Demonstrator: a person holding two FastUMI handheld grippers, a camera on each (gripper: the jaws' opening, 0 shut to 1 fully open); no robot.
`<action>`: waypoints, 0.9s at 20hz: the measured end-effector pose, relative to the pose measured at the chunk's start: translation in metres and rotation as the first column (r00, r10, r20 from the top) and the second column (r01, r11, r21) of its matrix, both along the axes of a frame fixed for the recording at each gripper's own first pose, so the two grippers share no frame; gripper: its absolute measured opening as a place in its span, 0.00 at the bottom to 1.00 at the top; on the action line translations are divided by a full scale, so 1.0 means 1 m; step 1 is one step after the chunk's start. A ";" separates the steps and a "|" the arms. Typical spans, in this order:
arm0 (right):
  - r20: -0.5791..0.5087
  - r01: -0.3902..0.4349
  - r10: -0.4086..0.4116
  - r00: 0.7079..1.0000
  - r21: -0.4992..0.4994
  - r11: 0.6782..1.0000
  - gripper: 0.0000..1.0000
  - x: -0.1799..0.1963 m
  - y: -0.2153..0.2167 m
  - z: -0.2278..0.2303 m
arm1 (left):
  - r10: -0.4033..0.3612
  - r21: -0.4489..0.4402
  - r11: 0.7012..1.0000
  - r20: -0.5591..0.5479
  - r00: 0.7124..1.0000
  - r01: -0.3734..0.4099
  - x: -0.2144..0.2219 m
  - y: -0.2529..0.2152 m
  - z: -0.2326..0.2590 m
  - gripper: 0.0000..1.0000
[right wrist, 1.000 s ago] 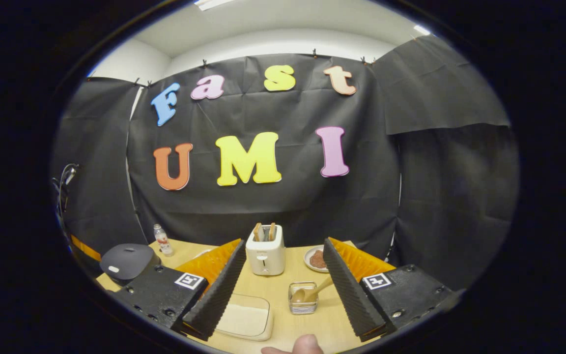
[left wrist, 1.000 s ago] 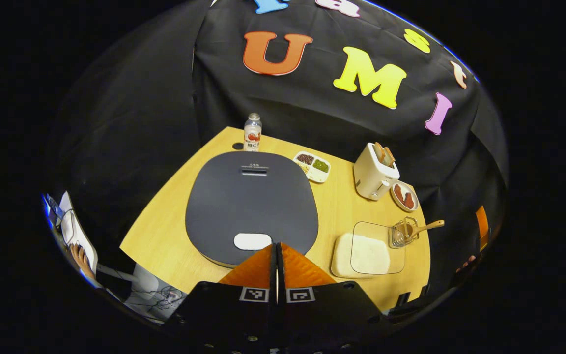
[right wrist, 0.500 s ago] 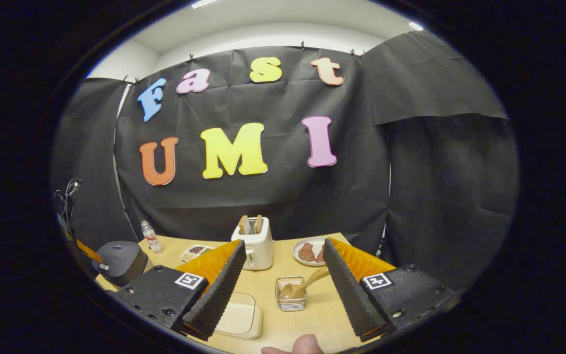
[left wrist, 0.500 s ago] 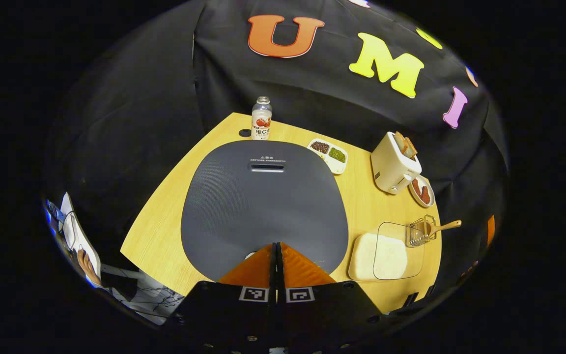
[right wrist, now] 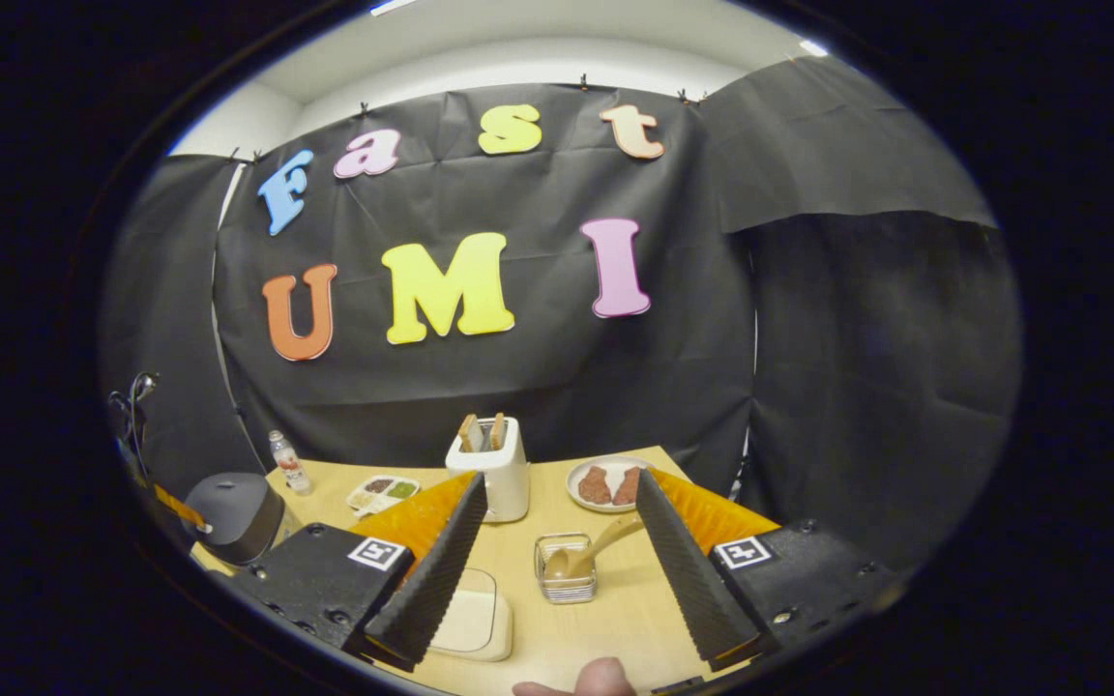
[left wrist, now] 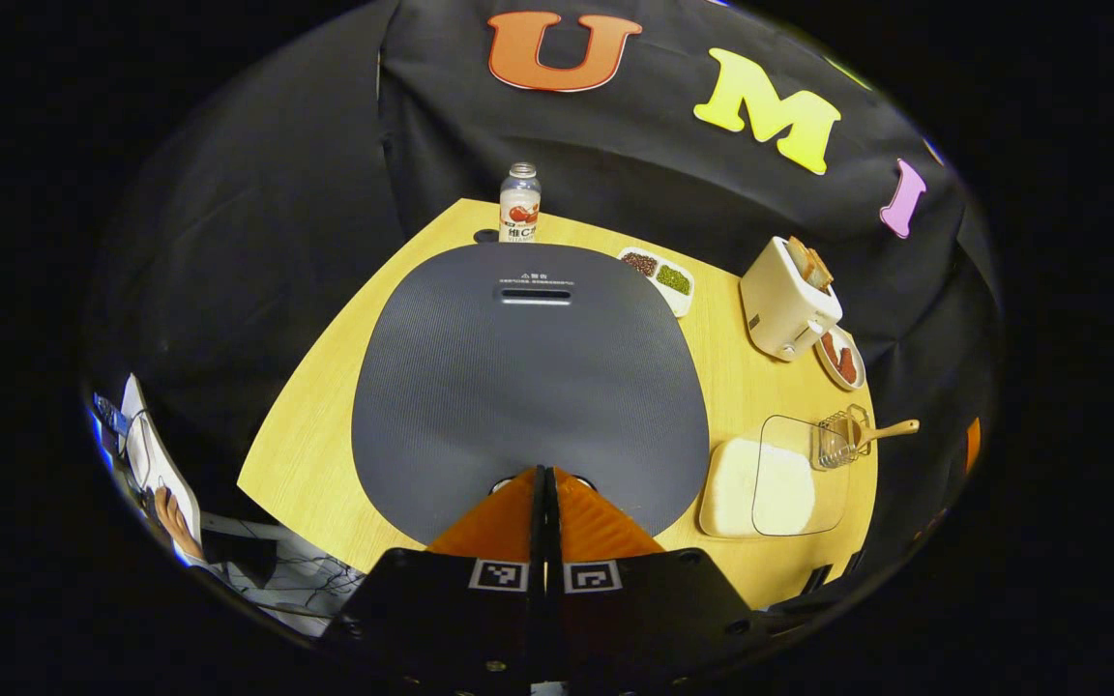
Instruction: Close the left gripper, press the button to open the rice cooker; take a wooden spoon from the chopstick holder with the right hand, scoop a spoonful of rice and pour it into the rice cooker, then put the wooden spoon back into the chopstick holder.
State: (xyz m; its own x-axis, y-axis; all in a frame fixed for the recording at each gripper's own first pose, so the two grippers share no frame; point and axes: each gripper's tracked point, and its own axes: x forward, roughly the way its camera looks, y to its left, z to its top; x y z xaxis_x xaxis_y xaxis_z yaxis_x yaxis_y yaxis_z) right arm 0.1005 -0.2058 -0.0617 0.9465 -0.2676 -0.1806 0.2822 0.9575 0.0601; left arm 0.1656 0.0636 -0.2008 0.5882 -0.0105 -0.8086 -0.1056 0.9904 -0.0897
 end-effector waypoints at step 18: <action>0.013 -0.002 0.002 1.000 0.003 1.000 1.00 -0.029 -0.003 0.016 | -0.073 0.140 0.990 0.653 0.753 -0.025 0.051 -0.022 0.202 0.95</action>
State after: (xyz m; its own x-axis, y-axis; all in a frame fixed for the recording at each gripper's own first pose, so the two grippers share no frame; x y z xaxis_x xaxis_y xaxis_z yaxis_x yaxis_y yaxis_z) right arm 0.0713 -0.2090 -0.0460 0.9493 -0.2655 -0.1686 0.2797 0.9578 0.0666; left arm 0.2168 0.0414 0.0008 0.9748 0.0448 -0.2187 -0.0454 0.9990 0.0024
